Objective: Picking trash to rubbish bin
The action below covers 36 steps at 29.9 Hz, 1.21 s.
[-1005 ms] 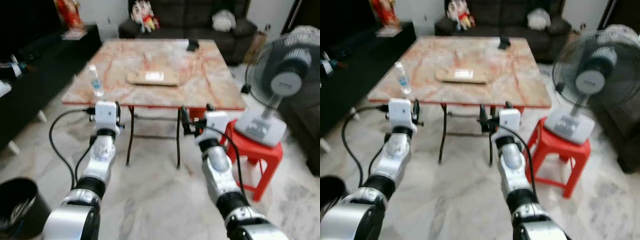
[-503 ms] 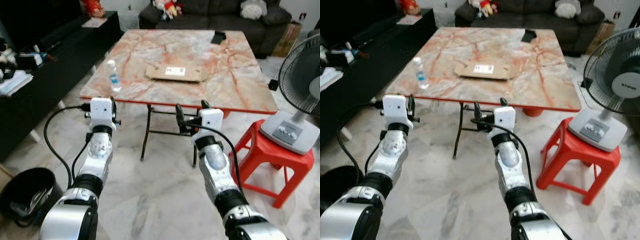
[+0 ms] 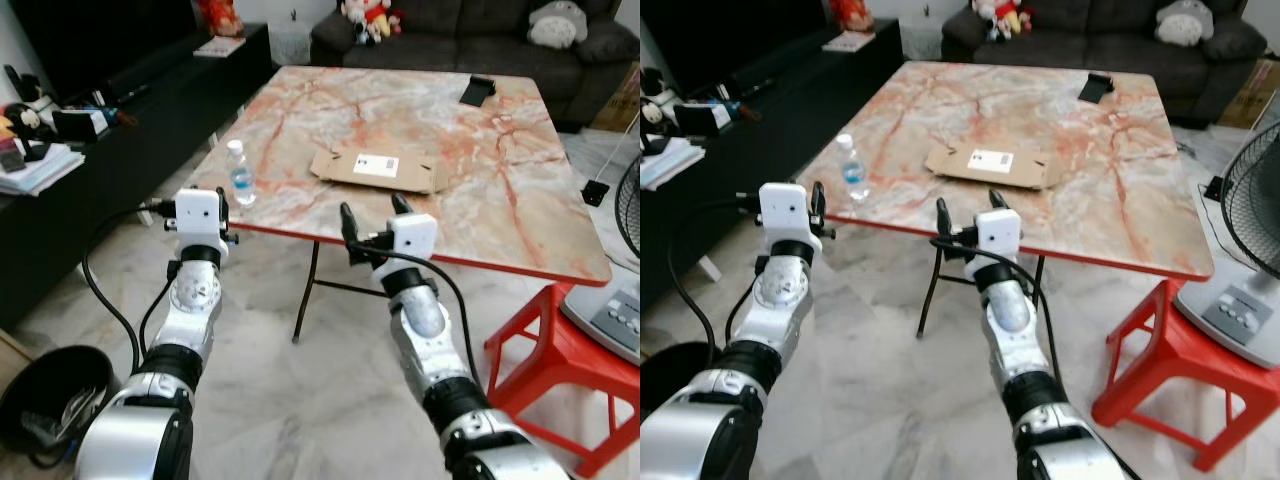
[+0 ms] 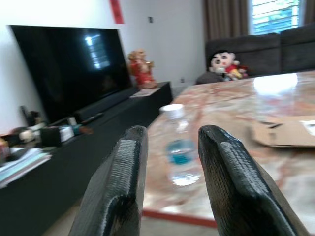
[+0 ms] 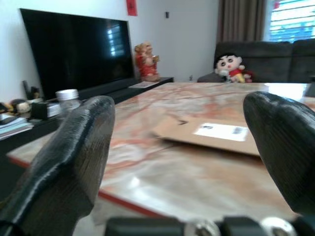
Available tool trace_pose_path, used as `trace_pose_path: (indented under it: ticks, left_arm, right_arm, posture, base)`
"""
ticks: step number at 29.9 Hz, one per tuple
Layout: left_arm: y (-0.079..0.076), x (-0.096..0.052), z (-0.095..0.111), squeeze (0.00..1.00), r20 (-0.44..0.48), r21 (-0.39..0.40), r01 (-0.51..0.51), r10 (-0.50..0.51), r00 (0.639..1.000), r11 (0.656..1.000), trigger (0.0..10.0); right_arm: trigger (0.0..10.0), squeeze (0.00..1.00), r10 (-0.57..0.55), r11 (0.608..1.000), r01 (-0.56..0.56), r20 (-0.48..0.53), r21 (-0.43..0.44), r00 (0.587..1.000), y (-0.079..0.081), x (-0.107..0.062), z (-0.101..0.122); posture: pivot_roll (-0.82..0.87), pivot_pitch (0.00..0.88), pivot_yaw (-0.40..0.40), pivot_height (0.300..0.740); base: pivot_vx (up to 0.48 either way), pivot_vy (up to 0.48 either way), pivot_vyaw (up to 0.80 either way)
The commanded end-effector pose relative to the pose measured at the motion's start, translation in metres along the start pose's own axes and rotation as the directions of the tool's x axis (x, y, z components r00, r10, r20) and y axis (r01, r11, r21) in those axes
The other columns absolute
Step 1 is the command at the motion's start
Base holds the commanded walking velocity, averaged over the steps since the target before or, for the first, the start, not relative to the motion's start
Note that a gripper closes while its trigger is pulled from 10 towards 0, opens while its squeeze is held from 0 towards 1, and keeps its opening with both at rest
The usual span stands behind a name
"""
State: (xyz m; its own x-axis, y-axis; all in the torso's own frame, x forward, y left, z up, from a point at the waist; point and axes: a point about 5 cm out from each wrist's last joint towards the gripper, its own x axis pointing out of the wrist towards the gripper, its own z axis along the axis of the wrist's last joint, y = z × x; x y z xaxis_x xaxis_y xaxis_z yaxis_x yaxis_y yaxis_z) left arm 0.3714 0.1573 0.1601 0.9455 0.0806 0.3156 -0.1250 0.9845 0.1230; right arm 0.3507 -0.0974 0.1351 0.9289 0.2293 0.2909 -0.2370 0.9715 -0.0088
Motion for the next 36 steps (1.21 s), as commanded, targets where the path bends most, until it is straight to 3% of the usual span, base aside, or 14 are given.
trace_pose_path:
  ticks: [1, 26, 36]
  left_arm:
    - [-0.007, 0.001, 0.002, 0.0, 0.0, -0.012, 0.023, -0.023, 1.0, 1.0, 10.0]
    - [-0.013, 0.002, 0.005, 0.0, 0.01, -0.011, 0.054, -0.054, 0.999, 0.998, 10.0]
    - [-0.012, -0.004, -0.005, 0.0, -0.024, 0.014, 0.053, -0.053, 0.998, 0.998, 10.0]
  right_arm:
    - [10.0, 0.0, -0.022, 1.0, 0.022, 0.01, 0.0, 1.0, -0.006, 0.001, 0.003]
    - [10.0, 0.0, -0.011, 1.0, 0.011, 0.024, 0.022, 1.0, -0.001, 0.0, 0.005]
    - [10.0, 0.0, 0.005, 1.0, -0.006, 0.019, 0.027, 1.0, 0.002, 0.001, 0.004]
  posture:
    - [-0.05, 0.0, 0.019, 0.74]
    - [-0.06, 0.0, 0.03, 0.74]
    - [-0.06, 0.0, 0.029, 0.74]
  base:
    - [0.398, 0.0, 0.0]
    - [0.392, 0.0, 0.0]
    - [0.393, 0.0, 0.0]
